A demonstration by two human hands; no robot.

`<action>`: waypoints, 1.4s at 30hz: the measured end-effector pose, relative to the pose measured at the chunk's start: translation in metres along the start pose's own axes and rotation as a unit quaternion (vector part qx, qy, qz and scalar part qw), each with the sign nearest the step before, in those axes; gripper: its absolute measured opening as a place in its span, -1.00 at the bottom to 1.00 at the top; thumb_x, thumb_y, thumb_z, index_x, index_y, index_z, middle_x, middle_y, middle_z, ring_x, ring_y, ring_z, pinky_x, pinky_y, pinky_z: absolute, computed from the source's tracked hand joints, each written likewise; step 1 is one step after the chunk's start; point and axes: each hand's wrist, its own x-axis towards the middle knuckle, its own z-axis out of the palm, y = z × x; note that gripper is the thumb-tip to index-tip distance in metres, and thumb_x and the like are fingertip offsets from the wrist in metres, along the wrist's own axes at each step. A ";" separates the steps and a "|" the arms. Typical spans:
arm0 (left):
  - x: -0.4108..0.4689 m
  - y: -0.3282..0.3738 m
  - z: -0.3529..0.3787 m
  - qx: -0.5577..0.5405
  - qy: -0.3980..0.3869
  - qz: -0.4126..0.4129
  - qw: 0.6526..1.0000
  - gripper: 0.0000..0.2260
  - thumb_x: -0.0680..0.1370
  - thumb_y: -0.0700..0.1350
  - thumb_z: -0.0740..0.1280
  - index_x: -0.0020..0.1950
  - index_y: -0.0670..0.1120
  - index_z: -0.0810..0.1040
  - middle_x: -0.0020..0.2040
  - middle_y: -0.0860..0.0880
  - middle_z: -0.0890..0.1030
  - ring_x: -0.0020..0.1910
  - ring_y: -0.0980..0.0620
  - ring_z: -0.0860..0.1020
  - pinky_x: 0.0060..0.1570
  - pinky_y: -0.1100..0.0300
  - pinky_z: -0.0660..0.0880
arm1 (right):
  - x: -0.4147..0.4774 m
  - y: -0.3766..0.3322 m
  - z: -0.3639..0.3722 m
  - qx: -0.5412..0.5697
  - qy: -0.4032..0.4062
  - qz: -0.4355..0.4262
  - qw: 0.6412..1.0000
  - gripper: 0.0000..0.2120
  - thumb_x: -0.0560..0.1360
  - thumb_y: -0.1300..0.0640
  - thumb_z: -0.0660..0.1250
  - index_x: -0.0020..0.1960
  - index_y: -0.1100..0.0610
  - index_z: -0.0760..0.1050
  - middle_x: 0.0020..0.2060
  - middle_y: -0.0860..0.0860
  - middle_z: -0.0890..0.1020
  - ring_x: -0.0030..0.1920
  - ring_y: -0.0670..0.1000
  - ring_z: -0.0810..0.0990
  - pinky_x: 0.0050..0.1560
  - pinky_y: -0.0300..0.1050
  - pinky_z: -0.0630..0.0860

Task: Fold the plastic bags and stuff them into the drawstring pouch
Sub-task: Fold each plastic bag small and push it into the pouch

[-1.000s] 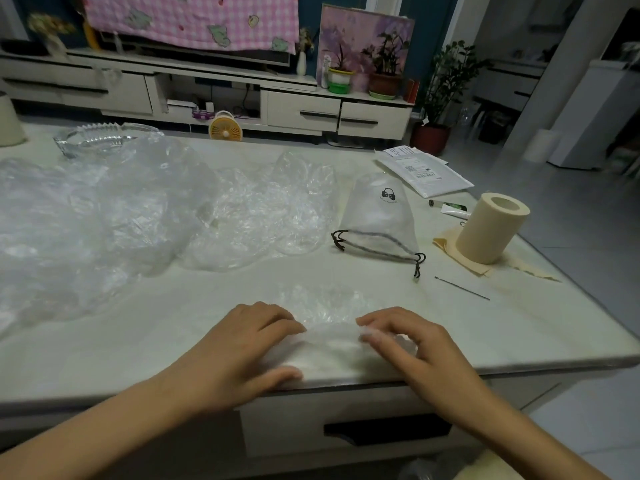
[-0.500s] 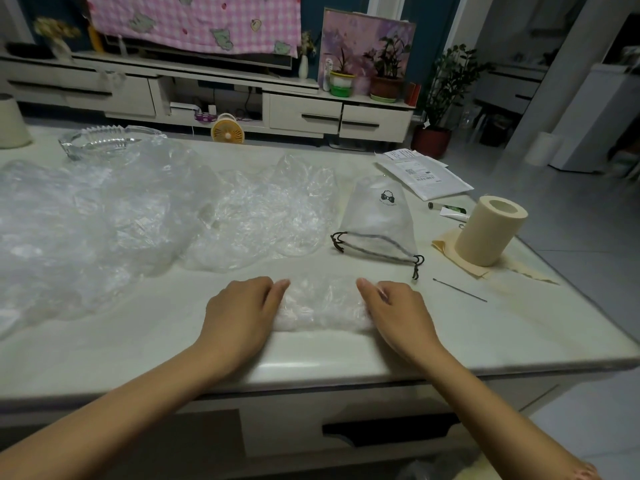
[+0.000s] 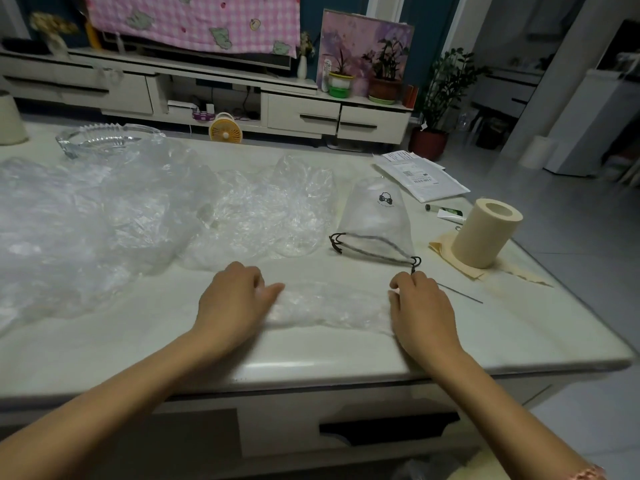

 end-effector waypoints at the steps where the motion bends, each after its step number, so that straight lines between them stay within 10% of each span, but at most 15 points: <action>1: 0.003 0.000 -0.006 -0.124 -0.003 -0.041 0.991 -0.69 0.54 -0.01 0.33 -0.33 -0.12 0.38 -0.33 -0.01 0.41 -0.35 0.06 0.37 -0.37 0.22 0.28 | 0.002 0.004 -0.003 0.060 -0.004 -0.006 0.998 -0.77 0.59 0.17 0.14 0.22 0.13 0.42 0.09 0.06 0.50 0.08 0.09 0.46 0.00 -0.12 0.32; 5: 0.008 0.005 -0.037 -0.424 -0.084 -0.136 0.892 -0.72 0.46 -0.11 0.43 -0.33 -0.10 0.37 -0.40 -0.01 0.48 -0.48 0.12 0.43 -0.51 0.32 0.37 | 0.007 -0.005 -0.035 0.430 -0.026 0.019 0.902 -0.80 0.49 0.26 0.34 0.09 0.09 0.48 -0.05 0.00 0.60 -0.01 -0.04 0.55 -0.07 -0.38 0.43; 11: -0.011 0.027 -0.058 -0.384 -0.280 -0.015 0.880 -0.69 0.32 -0.02 0.55 -0.29 -0.08 0.43 -0.42 0.00 0.49 -0.47 0.13 0.43 -0.50 0.35 0.33 | -0.006 -0.047 -0.055 0.583 -0.326 -0.057 0.742 -0.50 0.41 0.02 0.44 0.30 0.08 0.40 0.19 0.08 0.58 0.20 -0.07 0.56 0.25 -0.17 0.46; 15: -0.013 0.035 -0.058 -0.344 -0.263 -0.012 0.902 -0.79 0.38 -0.10 0.46 -0.24 -0.12 0.45 -0.45 0.02 0.53 -0.53 0.16 0.40 -0.56 0.37 0.29 | -0.013 -0.055 -0.046 0.522 -0.400 -0.082 0.748 -0.74 0.45 0.13 0.43 0.03 0.29 0.55 -0.14 0.11 0.62 -0.12 0.01 0.59 0.04 -0.11 0.50; 20: -0.001 0.026 -0.064 -0.365 -0.040 -0.077 0.927 -0.75 0.44 0.01 0.41 -0.04 -0.13 0.51 -0.33 -0.01 0.60 -0.54 0.20 0.42 -0.51 0.36 0.35 | -0.018 -0.053 -0.047 0.575 -0.322 -0.051 0.750 -0.94 0.45 0.23 0.40 -0.17 0.19 0.53 -0.36 -0.01 0.53 -0.34 -0.13 0.48 -0.26 -0.31 0.42; 23: -0.015 0.036 -0.053 -0.437 -0.185 -0.114 0.873 -0.51 0.35 0.20 0.33 0.10 -0.14 0.49 0.00 -0.08 0.64 -0.15 0.04 0.65 -0.14 0.16 0.57 | -0.018 -0.053 -0.046 0.610 -0.260 -0.017 0.749 -0.93 0.45 0.23 0.39 -0.13 0.23 0.54 -0.36 0.00 0.55 -0.35 -0.11 0.48 -0.29 -0.33 0.42; 31: -0.032 0.049 -0.028 -0.401 -0.162 -0.072 0.899 -0.79 0.53 -0.08 0.33 -0.08 -0.24 0.55 -0.18 -0.10 0.61 -0.20 0.01 0.61 -0.22 0.19 0.57 | -0.019 -0.055 -0.048 0.659 -0.241 0.026 0.712 -0.80 0.49 0.25 0.34 0.10 0.26 0.54 0.00 0.21 0.64 0.04 0.17 0.62 0.19 0.05 0.49; 37: -0.027 0.054 -0.028 -0.515 -0.216 -0.151 0.815 -0.76 0.57 -0.20 0.15 -0.05 -0.25 0.59 -0.17 -0.22 0.61 -0.30 -0.06 0.57 -0.34 0.16 0.56 | -0.015 -0.055 -0.048 0.686 -0.195 0.038 0.700 -0.71 0.46 0.47 0.23 -0.23 0.19 0.63 -0.26 0.06 0.64 -0.22 0.01 0.59 -0.13 -0.20 0.54; 42: -0.028 0.051 -0.028 -0.574 -0.317 -0.212 0.724 -0.53 0.52 0.17 0.18 0.08 -0.22 0.55 -0.14 -0.18 0.62 -0.24 -0.08 0.60 -0.23 0.09 0.55 | -0.015 -0.057 -0.052 0.695 -0.190 0.028 0.693 -0.53 0.38 0.56 0.18 -0.50 0.13 0.59 -0.33 -0.09 0.63 -0.33 -0.10 0.58 -0.28 -0.30 0.51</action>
